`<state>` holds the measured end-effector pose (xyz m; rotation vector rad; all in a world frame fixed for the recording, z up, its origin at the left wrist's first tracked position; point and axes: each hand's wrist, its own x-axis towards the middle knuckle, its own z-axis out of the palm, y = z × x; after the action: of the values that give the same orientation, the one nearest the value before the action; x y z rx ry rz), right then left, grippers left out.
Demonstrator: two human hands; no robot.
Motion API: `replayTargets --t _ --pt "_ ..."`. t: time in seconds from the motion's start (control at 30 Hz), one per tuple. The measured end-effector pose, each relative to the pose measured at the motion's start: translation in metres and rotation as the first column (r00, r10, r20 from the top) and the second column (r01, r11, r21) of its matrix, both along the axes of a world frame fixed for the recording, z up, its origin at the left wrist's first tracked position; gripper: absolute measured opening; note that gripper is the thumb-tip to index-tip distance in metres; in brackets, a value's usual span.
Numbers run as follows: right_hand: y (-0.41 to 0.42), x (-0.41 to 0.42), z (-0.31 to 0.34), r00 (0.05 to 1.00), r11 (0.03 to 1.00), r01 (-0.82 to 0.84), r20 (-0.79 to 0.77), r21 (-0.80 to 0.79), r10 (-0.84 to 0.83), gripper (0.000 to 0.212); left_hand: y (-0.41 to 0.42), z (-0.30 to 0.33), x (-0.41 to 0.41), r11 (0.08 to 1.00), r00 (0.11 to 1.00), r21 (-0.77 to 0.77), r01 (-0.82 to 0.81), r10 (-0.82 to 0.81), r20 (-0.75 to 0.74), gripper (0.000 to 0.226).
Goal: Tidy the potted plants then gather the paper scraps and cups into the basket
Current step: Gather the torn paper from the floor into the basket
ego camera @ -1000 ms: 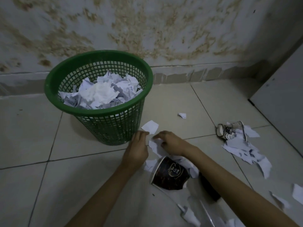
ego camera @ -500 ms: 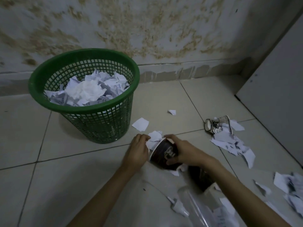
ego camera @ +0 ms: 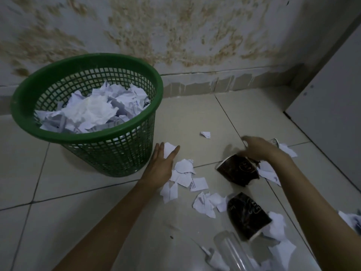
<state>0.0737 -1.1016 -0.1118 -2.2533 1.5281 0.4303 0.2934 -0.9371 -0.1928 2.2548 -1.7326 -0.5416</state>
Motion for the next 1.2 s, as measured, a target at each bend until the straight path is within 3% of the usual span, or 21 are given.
replayTargets --t 0.1,0.27,0.37,0.5,0.6,0.7,0.73,0.83,0.9,1.03,1.2 --pt "-0.01 0.051 -0.009 0.983 0.99 -0.114 0.137 -0.082 0.124 0.05 -0.004 -0.007 -0.002 0.997 1.0 0.074 0.017 -0.018 0.005 0.067" --pt "-0.002 0.101 -0.053 0.967 0.968 -0.25 0.049 -0.008 0.25 0.044 0.0 -0.017 -0.005 0.99 0.987 0.088 0.111 -0.12 0.105 0.07" --pt "0.017 0.103 -0.06 0.954 0.953 -0.296 0.028 -0.062 0.298 0.041 0.006 -0.021 -0.008 0.983 0.973 0.064 0.172 -0.18 0.143 0.066" --pt "0.063 0.085 -0.052 0.887 0.888 -0.461 0.013 0.004 0.461 0.048 0.022 -0.023 -0.02 0.978 0.972 -0.028 0.204 -0.2 0.121 0.066" --pt "0.095 0.062 -0.044 0.844 0.836 -0.537 0.068 0.111 0.533 0.042 0.04 -0.015 -0.032 0.917 0.946 -0.251 0.311 -0.274 0.173 0.063" --pt "0.12 0.038 -0.031 0.872 0.864 -0.475 0.222 0.165 0.437 0.052 0.058 -0.008 -0.033 0.817 0.934 -0.456 0.354 -0.333 0.128 0.026" --pt "0.13 0.029 -0.027 0.897 0.903 -0.402 0.265 0.15 0.355 0.058 0.065 -0.005 -0.034 0.822 0.952 -0.491 0.29 -0.299 0.061 0.026" --pt "0.166 0.006 -0.026 0.948 0.975 -0.188 0.283 0.118 0.149 0.065 0.088 -0.002 -0.035 0.882 0.978 -0.452 -0.131 0.041 -0.203 0.025" --pt "0.188 -0.005 -0.034 0.977 0.976 -0.127 0.194 0.178 0.092 0.066 0.103 -0.002 -0.037 0.893 0.946 -0.342 -0.292 0.218 -0.238 0.033" --pt "0.196 -0.015 -0.042 0.994 0.988 -0.084 0.075 0.132 0.075 0.065 0.116 -0.008 -0.037 0.959 0.967 -0.162 -0.234 0.213 -0.14 0.047" --pt "0.195 -0.004 -0.04 0.996 0.972 -0.016 0.084 0.236 -0.004 0.078 0.104 -0.005 -0.047 0.981 0.946 -0.088 -0.17 0.138 -0.293 0.045"
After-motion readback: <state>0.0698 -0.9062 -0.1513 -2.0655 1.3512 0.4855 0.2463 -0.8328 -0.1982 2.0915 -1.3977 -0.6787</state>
